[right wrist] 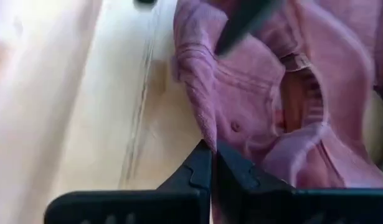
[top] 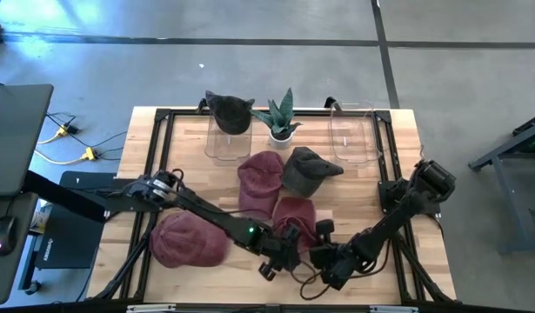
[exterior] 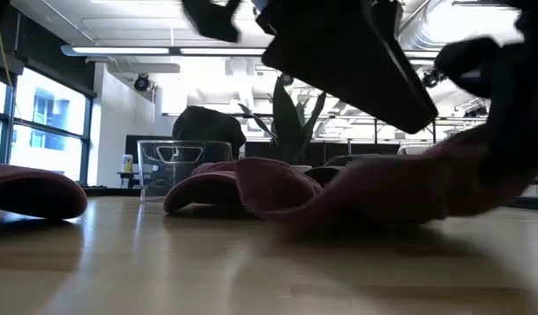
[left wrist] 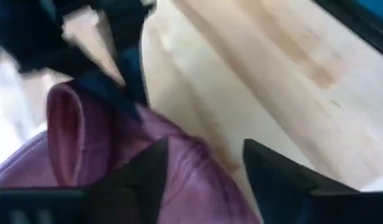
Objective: Pick & Place hat
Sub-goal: Put the bottom right red cap into the right transparent bin
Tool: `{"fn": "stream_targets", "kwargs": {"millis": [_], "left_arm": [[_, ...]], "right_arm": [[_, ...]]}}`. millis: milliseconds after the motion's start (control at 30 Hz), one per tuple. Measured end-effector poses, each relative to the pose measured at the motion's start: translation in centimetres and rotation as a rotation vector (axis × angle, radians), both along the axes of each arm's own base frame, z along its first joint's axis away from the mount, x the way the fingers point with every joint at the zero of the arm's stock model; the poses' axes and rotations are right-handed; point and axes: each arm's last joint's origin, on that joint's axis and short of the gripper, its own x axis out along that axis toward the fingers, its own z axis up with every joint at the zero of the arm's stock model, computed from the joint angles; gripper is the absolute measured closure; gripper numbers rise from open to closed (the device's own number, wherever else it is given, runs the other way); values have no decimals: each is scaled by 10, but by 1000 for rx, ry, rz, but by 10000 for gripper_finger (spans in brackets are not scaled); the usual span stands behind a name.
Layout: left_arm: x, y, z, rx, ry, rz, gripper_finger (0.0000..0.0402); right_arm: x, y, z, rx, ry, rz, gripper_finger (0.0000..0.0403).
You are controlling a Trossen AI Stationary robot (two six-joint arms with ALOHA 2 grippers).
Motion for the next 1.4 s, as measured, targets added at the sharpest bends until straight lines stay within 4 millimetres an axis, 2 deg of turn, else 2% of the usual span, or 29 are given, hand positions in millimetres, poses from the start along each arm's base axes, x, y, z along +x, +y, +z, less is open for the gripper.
{"fn": "stream_targets", "kwargs": {"millis": [167,300,467,633,767,867,933,1033,1200,1300,1400], "left_arm": [[1,7,-1,-14,-9,182,118],[-2,7,-3,-51,30,253,107],[-8,-5,-5,-96,60,244,136],[-5,-6,-19,-94,83,268,177],[1,-8,-10,-141,0,262,203],[0,-7,-12,-79,-2,253,217],[-7,-3,-3,-16,8,252,224],[-18,1,23,22,-5,250,232],[-35,10,56,56,-14,232,240],[-47,16,83,64,-47,209,240],[-57,20,100,45,-55,169,241]], "right_arm": [[-4,-2,22,89,-55,-41,399],[-7,-6,34,127,-98,-88,400],[-10,-11,51,159,-169,-132,399],[-16,-14,71,231,-222,-141,400],[-18,-16,85,296,-258,-128,400],[-21,-17,94,360,-263,-110,400],[-23,-18,100,439,-250,-109,400],[-26,-16,106,605,-188,-103,401],[-21,-10,125,892,-144,51,399],[-16,-16,135,922,-188,104,401],[-14,-30,124,894,-163,69,401]]}}
